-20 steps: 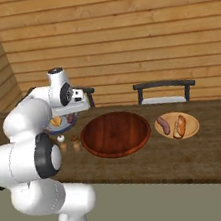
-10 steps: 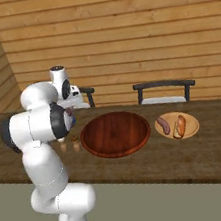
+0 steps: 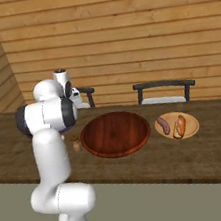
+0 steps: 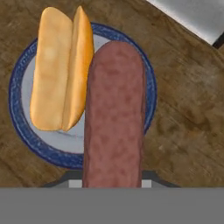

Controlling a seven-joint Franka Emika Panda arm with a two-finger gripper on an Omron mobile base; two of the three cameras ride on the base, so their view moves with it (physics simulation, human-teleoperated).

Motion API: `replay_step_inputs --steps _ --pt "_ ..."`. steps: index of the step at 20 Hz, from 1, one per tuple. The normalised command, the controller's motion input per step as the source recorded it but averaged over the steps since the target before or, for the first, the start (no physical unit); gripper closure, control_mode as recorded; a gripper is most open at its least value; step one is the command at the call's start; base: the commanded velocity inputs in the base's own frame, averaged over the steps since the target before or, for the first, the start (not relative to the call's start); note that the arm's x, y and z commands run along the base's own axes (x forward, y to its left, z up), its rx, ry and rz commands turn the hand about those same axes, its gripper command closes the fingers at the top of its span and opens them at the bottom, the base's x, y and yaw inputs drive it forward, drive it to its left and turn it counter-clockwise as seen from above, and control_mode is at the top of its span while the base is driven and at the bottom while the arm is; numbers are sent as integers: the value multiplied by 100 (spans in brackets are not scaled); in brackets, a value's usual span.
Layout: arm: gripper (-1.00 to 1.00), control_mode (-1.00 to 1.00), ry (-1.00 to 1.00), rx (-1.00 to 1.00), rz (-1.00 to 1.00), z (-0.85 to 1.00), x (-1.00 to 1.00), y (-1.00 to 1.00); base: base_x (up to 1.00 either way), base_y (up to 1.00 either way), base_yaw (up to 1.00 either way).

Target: Place one bun and one sausage from the bowl on each plate.

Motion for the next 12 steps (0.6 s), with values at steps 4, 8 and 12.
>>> replay_step_inputs --steps 4,8,12 --pt "100 -100 1 0 13 -17 11 21 0 0 0" --pt "100 -100 3 0 11 -44 10 26 0 0 0" --pt "100 -100 5 0 1 -34 30 1 0 0 0"
